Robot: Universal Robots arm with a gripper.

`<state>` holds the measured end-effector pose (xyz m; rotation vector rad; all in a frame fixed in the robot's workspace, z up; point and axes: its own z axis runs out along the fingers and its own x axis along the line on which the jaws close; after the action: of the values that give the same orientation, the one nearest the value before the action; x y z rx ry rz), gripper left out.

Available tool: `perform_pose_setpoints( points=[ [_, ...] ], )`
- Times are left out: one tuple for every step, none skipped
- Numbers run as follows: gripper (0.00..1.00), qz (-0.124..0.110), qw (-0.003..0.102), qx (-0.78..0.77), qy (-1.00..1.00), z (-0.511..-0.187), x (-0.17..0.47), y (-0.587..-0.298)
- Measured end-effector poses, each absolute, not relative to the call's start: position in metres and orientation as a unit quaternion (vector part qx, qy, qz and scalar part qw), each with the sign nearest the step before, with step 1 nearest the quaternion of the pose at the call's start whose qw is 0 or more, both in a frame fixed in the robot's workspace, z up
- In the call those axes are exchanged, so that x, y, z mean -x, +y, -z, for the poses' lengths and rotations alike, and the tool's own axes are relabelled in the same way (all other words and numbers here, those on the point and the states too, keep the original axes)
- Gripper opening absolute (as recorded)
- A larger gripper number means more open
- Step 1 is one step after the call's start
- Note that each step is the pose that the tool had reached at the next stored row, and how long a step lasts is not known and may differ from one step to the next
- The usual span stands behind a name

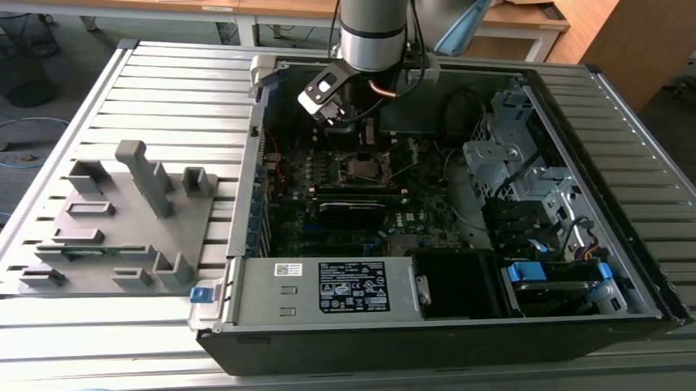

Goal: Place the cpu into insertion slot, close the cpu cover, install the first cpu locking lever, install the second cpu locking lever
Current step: 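Close the cpu cover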

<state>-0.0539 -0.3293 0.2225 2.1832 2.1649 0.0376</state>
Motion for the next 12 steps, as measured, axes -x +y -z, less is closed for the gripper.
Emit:
perform_pose_setpoints(
  points=[
    [0.10,-0.012,0.033,-0.710,0.704,-0.2226,0.0539,-0.3293],
    [0.10,-0.012,0.033,-0.710,0.704,-0.2228,0.0539,-0.3293],
    [0.10,-0.012,0.033,-0.710,0.704,-0.2232,0.0539,-0.3293],
    [0.10,-0.012,0.033,-0.710,0.704,-0.2233,0.0539,-0.3293],
    [0.10,-0.012,0.033,-0.710,0.704,-0.2233,0.0539,-0.3293],
    [0.10,-0.012,0.033,-0.710,0.704,-0.2233,0.0539,-0.3293],
    [0.10,-0.012,0.033,-0.710,0.704,-0.2240,0.0539,-0.3293],
    [0.10,-0.012,0.033,-0.710,0.704,-0.2246,0.0539,-0.3293],
    [0.10,-0.012,0.033,-0.710,0.704,-0.2247,0.0539,-0.3293],
    [0.10,-0.012,0.033,-0.710,0.704,-0.2248,0.0539,-0.3293],
    [0.10,-0.012,0.033,-0.710,0.704,-0.2250,0.0539,-0.3293],
    [0.10,-0.012,0.033,-0.710,0.704,-0.2254,0.0539,-0.3293]
  ],
)
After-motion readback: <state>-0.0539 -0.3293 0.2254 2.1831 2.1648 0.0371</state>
